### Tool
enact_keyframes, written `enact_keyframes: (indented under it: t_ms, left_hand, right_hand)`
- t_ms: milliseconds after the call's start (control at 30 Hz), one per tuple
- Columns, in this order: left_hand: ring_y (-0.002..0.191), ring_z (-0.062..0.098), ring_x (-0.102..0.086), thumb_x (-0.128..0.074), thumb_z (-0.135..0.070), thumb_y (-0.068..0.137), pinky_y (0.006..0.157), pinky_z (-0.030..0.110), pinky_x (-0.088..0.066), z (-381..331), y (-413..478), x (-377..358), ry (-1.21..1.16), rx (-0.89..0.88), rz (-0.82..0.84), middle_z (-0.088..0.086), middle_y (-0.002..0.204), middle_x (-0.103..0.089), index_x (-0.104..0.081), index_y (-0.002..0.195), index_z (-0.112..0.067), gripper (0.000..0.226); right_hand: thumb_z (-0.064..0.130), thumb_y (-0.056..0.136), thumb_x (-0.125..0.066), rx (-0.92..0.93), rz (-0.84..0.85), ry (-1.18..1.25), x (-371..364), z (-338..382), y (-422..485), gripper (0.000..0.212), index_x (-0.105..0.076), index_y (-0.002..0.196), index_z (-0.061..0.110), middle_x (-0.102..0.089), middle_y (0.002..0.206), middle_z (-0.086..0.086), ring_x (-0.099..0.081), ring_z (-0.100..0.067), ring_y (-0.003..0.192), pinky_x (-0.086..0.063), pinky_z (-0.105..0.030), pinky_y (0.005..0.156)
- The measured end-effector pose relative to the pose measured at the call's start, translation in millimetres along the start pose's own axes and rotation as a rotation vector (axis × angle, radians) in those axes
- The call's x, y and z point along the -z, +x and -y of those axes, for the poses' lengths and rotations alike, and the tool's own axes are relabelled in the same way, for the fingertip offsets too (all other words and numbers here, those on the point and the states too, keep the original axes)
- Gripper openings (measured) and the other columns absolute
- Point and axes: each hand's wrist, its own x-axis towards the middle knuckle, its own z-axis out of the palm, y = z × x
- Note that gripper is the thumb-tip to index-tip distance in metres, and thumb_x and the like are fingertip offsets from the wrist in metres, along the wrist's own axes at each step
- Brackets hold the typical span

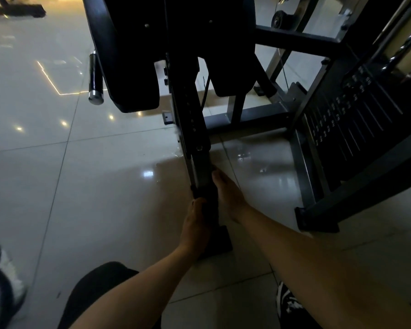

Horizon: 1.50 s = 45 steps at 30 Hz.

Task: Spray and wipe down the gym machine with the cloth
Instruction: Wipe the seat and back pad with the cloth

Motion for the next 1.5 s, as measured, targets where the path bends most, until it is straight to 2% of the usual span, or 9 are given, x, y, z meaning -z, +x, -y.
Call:
enact_keyframes:
  t_ms: [133, 367, 600, 800, 967, 1167, 1300, 1400, 1500]
  left_hand:
    - [0.081, 0.022, -0.061, -0.065, -0.027, 0.091, 0.061, 0.019, -0.044, 1.0, 2.6, -0.3, -0.058, -0.017, -0.058, 0.008, 0.106, -0.058, -0.035, 0.125, -0.030, 0.046]
    - [0.102, 0.012, -0.059, -0.072, -0.008, 0.089, 0.074, 0.000, -0.040, -55.2, 72.9, 8.5, -0.406, 0.161, -0.398, 0.007, 0.129, -0.054, -0.026, 0.147, -0.005, 0.074]
    - [0.079, -0.013, -0.055, -0.068, -0.003, 0.093, 0.062, 0.001, -0.042, -34.7, 16.8, -14.1, -0.271, 0.298, -0.236, 0.005, 0.116, -0.049, -0.036, 0.142, 0.001, 0.059]
    - [0.078, 0.000, -0.053, -0.046, -0.027, 0.106, 0.058, 0.004, -0.043, -18.1, -10.9, -33.2, -0.399, 0.549, -0.203, -0.001, 0.113, -0.059, -0.044, 0.142, -0.012, 0.039]
    - [0.108, 0.033, -0.064, -0.027, -0.111, 0.028, 0.094, 0.053, -0.053, 0.6, -15.4, -47.1, -0.527, 0.734, -0.192, 0.012, 0.125, -0.065, -0.047, 0.145, -0.022, 0.148]
    - [0.120, 0.022, -0.058, -0.069, -0.028, 0.093, 0.103, 0.037, -0.048, 33.4, -13.1, -54.7, -0.343, 0.798, 0.034, 0.002, 0.135, -0.058, -0.047, 0.141, -0.023, 0.054]
    - [0.109, 0.024, -0.062, -0.071, -0.029, 0.092, 0.094, 0.039, -0.052, 44.5, -1.4, -41.4, -0.180, 0.832, 0.195, 0.003, 0.120, -0.065, -0.061, 0.112, -0.020, 0.024]
    - [0.098, 0.028, -0.065, -0.068, -0.059, 0.079, 0.086, 0.048, -0.057, 25.5, 5.8, -21.5, -0.171, 0.721, 0.076, 0.004, 0.111, -0.061, -0.051, 0.120, -0.013, 0.063]
    - [0.098, 0.020, -0.060, -0.066, -0.044, 0.092, 0.090, 0.043, -0.056, -62.8, 12.7, 36.5, -0.174, 0.656, 0.156, -0.002, 0.108, -0.057, -0.045, 0.116, -0.020, 0.040]
  right_hand:
    - [0.047, 0.107, -0.034, 0.019, 0.010, 0.036, 5.4, -8.3, -0.4, 0.043, -0.049, 0.146, 0.034, -0.063, 0.130, 0.003, -0.061, -0.003, 0.104, -0.046, -0.010, 0.074]
    - [0.046, 0.107, -0.037, 0.001, 0.009, 0.152, 7.1, -9.4, -0.3, 0.042, -0.056, 0.139, 0.027, -0.065, 0.129, 0.004, -0.063, -0.012, 0.116, -0.052, -0.027, 0.094]
    - [0.069, 0.089, -0.042, -0.153, -0.045, 0.050, -0.7, -30.7, -1.8, 0.058, -0.070, 0.118, 0.027, -0.071, 0.116, -0.001, -0.066, -0.019, 0.107, -0.050, -0.046, 0.101]
    - [0.063, 0.100, -0.035, -0.201, -0.031, 0.043, -1.6, -55.0, -11.2, 0.056, -0.071, 0.105, 0.020, -0.072, 0.097, -0.004, -0.069, -0.020, 0.089, -0.053, -0.038, 0.082]
    - [0.064, 0.101, -0.033, -0.238, -0.059, -0.009, -4.6, -66.9, -12.2, 0.066, -0.064, 0.081, 0.009, -0.059, 0.070, -0.012, -0.055, -0.017, 0.055, -0.043, -0.032, 0.057]
    - [0.059, 0.101, -0.031, -0.272, -0.106, -0.051, -12.8, -71.6, -10.7, 0.058, -0.068, 0.099, 0.013, -0.068, 0.097, -0.018, -0.066, -0.032, 0.088, -0.054, -0.047, 0.086]
    - [0.044, 0.106, -0.036, -0.298, -0.126, -0.209, -4.3, -46.4, -7.8, 0.047, -0.069, 0.113, 0.011, -0.067, 0.109, -0.013, -0.064, -0.030, 0.100, -0.051, -0.041, 0.093]
    - [0.031, 0.104, -0.042, -0.273, -0.236, -0.268, 9.9, -6.8, -16.3, 0.037, -0.068, 0.111, 0.007, -0.067, 0.112, -0.017, -0.062, -0.032, 0.103, -0.045, -0.033, 0.081]
    - [0.027, 0.104, -0.042, -0.271, -0.178, -0.349, 20.0, 59.2, -34.5, 0.035, -0.065, 0.115, 0.003, -0.064, 0.119, -0.019, -0.059, -0.034, 0.110, -0.038, -0.029, 0.079]
